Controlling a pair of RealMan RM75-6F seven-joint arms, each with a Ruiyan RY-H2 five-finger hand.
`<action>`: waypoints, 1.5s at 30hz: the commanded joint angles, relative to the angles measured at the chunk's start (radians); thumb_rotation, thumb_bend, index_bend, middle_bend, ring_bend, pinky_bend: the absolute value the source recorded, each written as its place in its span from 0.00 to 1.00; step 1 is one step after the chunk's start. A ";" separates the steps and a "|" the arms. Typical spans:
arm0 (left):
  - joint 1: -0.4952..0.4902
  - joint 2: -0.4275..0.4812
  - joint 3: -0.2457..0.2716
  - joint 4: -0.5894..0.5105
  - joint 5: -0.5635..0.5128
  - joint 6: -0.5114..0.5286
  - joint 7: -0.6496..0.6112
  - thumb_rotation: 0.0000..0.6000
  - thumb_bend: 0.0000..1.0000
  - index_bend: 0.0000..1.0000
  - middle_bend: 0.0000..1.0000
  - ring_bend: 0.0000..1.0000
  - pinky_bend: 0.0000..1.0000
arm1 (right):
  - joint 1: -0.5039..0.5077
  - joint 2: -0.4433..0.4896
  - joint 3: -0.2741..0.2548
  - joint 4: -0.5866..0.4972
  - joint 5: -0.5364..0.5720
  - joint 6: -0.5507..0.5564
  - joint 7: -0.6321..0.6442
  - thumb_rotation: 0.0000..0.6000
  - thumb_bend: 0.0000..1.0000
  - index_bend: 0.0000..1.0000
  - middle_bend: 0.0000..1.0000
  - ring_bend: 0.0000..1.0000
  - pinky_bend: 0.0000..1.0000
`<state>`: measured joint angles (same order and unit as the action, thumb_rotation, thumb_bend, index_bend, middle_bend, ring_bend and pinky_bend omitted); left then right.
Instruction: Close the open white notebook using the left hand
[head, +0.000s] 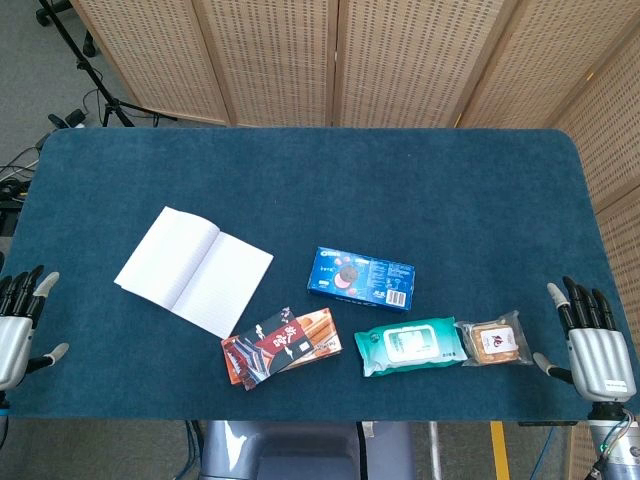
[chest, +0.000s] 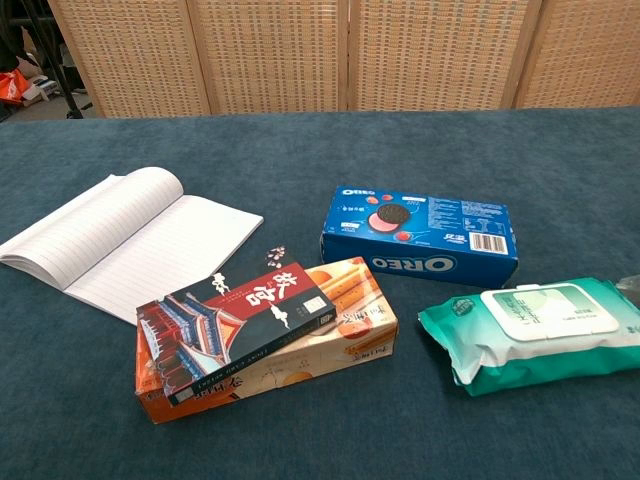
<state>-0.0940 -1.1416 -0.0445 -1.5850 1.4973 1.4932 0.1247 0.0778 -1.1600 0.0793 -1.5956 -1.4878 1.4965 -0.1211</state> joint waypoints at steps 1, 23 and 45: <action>-0.002 -0.003 0.001 0.003 0.001 -0.003 0.003 1.00 0.02 0.00 0.00 0.00 0.00 | 0.000 0.000 0.000 0.002 0.001 -0.002 -0.001 1.00 0.00 0.00 0.00 0.00 0.00; -0.009 -0.001 -0.003 0.009 0.001 -0.010 -0.019 1.00 0.02 0.00 0.00 0.00 0.00 | -0.004 -0.004 -0.001 0.002 0.002 0.006 -0.001 1.00 0.00 0.00 0.00 0.00 0.00; -0.078 0.019 0.006 0.063 0.029 -0.115 -0.071 1.00 0.02 0.00 0.00 0.00 0.00 | 0.002 -0.018 -0.001 0.015 0.015 -0.013 -0.014 1.00 0.00 0.00 0.00 0.00 0.00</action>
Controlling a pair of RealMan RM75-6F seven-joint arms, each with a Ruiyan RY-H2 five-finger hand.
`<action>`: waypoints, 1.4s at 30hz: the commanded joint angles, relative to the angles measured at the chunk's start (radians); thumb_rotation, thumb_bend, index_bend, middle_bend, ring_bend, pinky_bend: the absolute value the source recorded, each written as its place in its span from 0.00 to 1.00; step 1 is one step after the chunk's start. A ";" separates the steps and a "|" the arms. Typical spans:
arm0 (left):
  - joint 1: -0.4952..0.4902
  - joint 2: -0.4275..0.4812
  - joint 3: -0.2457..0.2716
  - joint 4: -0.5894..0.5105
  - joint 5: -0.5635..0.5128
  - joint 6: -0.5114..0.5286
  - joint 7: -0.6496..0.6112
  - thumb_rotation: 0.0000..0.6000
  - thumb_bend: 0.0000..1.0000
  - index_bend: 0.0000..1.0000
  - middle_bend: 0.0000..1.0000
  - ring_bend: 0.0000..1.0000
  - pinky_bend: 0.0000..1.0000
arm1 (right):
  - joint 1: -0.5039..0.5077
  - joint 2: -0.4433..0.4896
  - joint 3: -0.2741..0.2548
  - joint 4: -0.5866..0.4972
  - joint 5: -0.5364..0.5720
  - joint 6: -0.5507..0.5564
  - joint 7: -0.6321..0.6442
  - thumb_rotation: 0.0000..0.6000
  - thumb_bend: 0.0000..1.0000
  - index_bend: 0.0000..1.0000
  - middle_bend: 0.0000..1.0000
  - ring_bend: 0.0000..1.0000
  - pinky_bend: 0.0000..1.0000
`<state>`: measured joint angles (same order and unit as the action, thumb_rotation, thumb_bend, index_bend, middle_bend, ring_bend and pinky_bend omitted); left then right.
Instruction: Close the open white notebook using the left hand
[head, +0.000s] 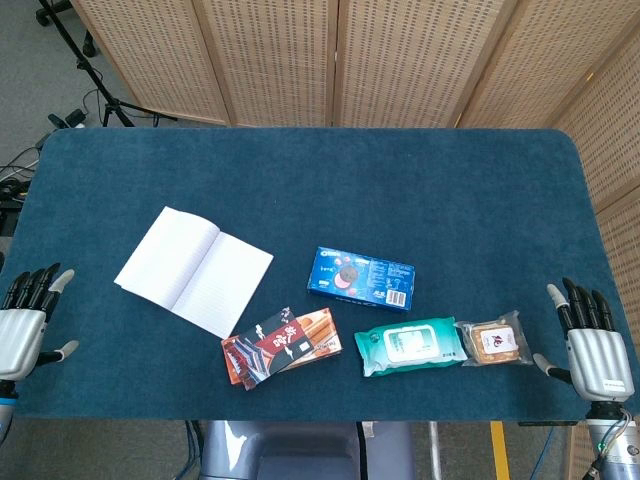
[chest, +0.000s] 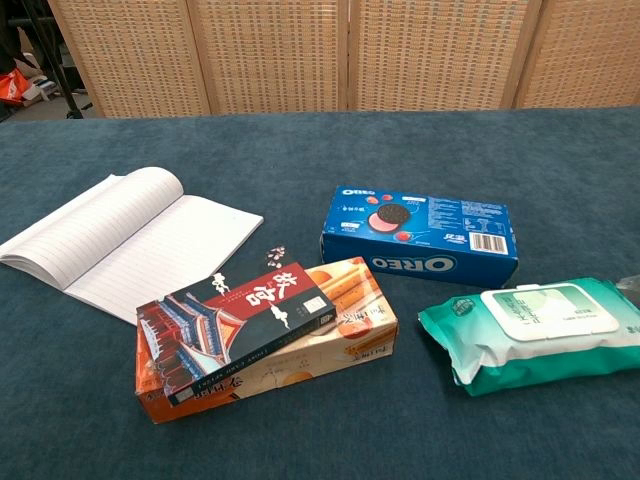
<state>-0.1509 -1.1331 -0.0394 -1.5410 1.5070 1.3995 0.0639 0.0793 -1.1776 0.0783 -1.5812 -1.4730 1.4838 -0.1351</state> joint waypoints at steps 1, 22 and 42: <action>-0.030 0.014 0.001 0.027 0.027 -0.030 -0.015 1.00 0.02 0.00 0.00 0.00 0.00 | 0.001 -0.001 0.001 0.001 -0.001 0.000 0.000 1.00 0.00 0.00 0.00 0.00 0.00; -0.189 -0.100 0.066 0.445 0.248 -0.083 -0.217 1.00 0.18 0.00 0.00 0.00 0.00 | -0.005 -0.011 0.009 0.010 0.002 0.020 0.001 1.00 0.00 0.00 0.00 0.00 0.00; -0.275 -0.364 0.109 0.939 0.294 -0.057 -0.448 1.00 0.20 0.00 0.00 0.00 0.00 | 0.004 -0.032 0.013 0.018 0.017 0.004 -0.031 1.00 0.00 0.00 0.00 0.00 0.00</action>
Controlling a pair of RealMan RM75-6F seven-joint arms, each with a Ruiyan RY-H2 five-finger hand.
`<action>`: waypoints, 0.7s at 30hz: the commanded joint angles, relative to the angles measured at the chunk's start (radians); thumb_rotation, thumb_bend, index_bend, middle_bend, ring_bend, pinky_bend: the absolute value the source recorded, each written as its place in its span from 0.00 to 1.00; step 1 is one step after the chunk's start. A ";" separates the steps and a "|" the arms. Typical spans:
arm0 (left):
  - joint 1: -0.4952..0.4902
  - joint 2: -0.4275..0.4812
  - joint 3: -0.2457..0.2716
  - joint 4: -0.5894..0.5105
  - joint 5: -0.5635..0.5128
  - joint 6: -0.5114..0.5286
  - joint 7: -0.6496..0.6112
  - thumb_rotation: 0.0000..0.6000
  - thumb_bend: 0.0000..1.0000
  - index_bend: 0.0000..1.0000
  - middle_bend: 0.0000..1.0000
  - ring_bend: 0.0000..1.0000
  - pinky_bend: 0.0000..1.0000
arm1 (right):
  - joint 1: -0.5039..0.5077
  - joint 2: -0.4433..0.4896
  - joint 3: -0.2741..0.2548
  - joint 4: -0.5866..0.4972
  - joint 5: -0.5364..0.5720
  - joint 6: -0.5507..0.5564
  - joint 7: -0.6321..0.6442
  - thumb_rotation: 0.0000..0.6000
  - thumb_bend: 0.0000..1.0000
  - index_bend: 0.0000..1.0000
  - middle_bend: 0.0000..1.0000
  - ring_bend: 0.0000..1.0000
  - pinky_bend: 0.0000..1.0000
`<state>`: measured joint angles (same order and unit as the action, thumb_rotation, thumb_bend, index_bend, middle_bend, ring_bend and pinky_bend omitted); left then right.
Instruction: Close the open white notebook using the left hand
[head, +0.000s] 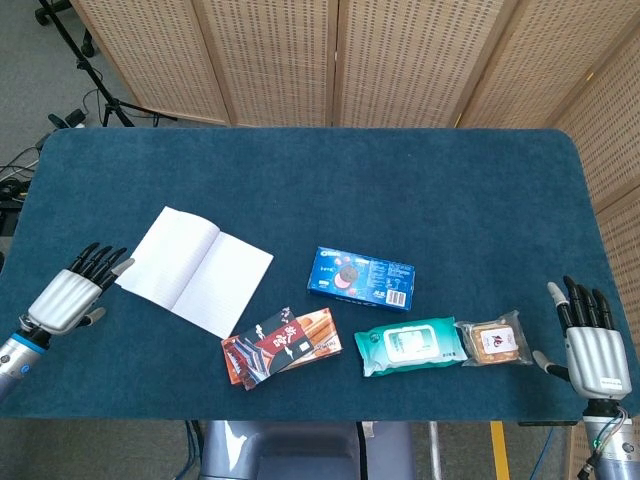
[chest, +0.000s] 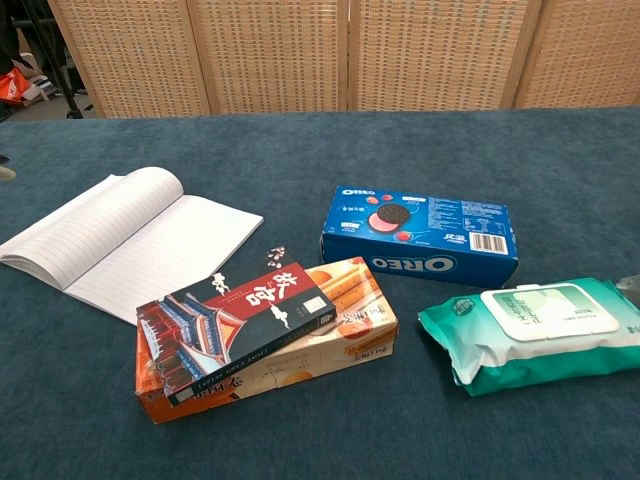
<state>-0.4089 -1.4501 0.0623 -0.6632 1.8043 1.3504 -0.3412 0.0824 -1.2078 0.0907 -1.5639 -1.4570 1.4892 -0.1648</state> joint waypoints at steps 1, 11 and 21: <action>-0.023 -0.063 0.009 0.086 -0.006 -0.015 -0.055 1.00 0.20 0.00 0.00 0.00 0.00 | 0.002 -0.003 0.000 0.003 0.002 -0.004 -0.004 1.00 0.00 0.00 0.00 0.00 0.00; -0.057 -0.181 0.019 0.254 -0.027 -0.061 -0.128 1.00 0.20 0.00 0.00 0.00 0.00 | 0.009 -0.015 0.004 0.015 0.020 -0.020 -0.013 1.00 0.00 0.00 0.00 0.00 0.00; -0.077 -0.260 0.017 0.360 -0.053 -0.067 -0.157 1.00 0.20 0.00 0.00 0.00 0.00 | 0.012 -0.021 0.009 0.027 0.030 -0.026 -0.008 1.00 0.00 0.00 0.00 0.00 0.00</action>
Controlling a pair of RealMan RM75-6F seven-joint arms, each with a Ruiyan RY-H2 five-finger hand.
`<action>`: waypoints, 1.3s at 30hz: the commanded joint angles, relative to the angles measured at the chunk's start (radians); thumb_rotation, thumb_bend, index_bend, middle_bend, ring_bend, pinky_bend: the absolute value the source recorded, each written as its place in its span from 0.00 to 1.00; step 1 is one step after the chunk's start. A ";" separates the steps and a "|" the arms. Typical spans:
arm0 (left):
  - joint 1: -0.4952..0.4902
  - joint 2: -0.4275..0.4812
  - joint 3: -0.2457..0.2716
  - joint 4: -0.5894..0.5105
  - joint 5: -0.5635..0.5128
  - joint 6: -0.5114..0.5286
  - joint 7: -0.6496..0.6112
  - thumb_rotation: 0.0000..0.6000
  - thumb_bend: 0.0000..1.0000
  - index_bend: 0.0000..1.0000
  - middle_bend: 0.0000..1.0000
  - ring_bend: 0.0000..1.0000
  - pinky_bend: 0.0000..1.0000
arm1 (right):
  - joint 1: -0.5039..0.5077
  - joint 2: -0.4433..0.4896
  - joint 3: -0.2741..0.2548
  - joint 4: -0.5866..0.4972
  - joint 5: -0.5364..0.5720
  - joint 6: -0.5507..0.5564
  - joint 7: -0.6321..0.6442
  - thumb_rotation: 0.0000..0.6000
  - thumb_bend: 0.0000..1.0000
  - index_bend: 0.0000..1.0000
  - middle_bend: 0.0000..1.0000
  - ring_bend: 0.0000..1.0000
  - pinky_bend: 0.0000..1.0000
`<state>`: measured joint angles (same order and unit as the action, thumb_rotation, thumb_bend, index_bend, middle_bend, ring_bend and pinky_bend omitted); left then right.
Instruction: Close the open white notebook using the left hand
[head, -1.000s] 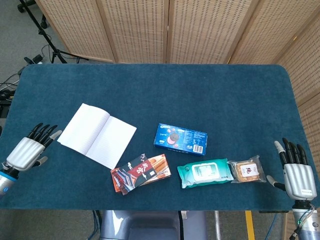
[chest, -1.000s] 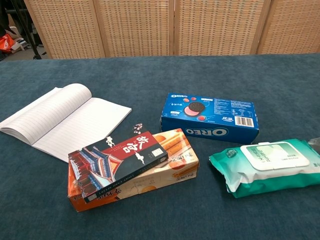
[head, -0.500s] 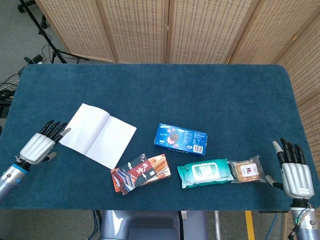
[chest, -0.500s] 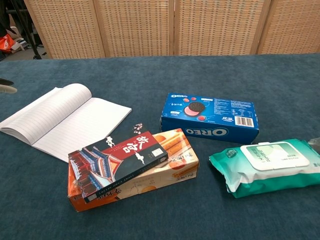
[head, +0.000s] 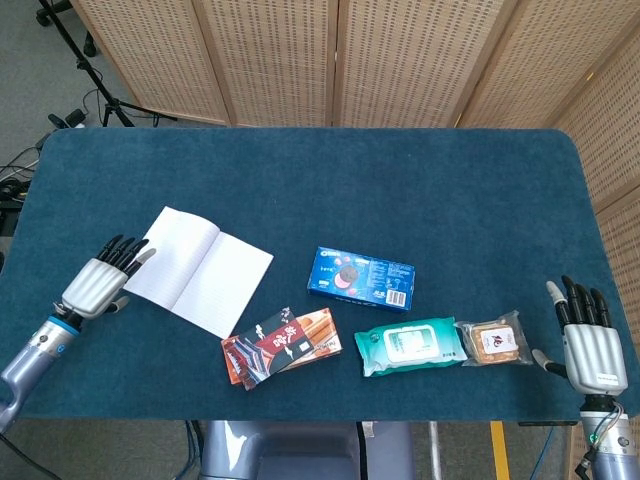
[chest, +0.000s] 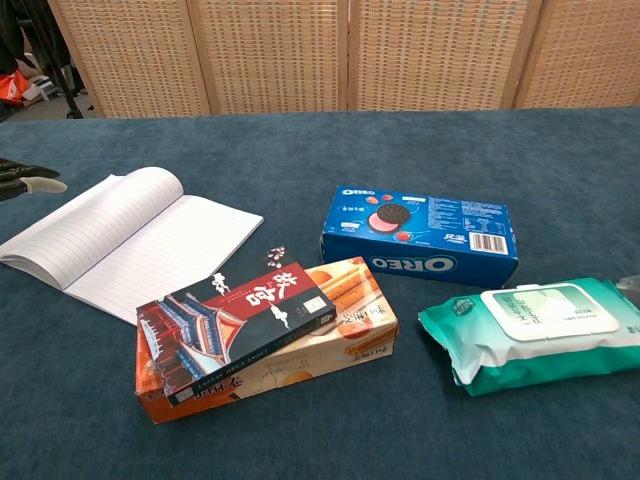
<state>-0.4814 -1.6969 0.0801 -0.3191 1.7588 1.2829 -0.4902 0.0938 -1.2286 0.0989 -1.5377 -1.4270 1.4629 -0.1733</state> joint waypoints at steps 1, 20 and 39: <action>-0.006 -0.017 -0.001 0.021 -0.010 0.001 -0.010 1.00 0.20 0.00 0.00 0.00 0.00 | 0.000 -0.001 0.001 0.002 0.000 0.001 0.001 1.00 0.00 0.00 0.00 0.00 0.00; -0.027 -0.019 0.040 0.028 -0.011 0.002 -0.035 1.00 0.20 0.00 0.00 0.00 0.00 | -0.003 -0.014 0.008 0.016 -0.004 0.022 0.019 1.00 0.00 0.00 0.00 0.00 0.00; -0.043 -0.041 0.040 0.044 -0.039 -0.026 0.028 1.00 0.20 0.00 0.00 0.00 0.00 | -0.006 -0.017 0.009 0.015 -0.015 0.038 0.029 1.00 0.00 0.00 0.00 0.00 0.00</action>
<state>-0.5228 -1.7310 0.1267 -0.2870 1.7264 1.2469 -0.4886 0.0878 -1.2455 0.1074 -1.5228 -1.4418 1.5000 -0.1454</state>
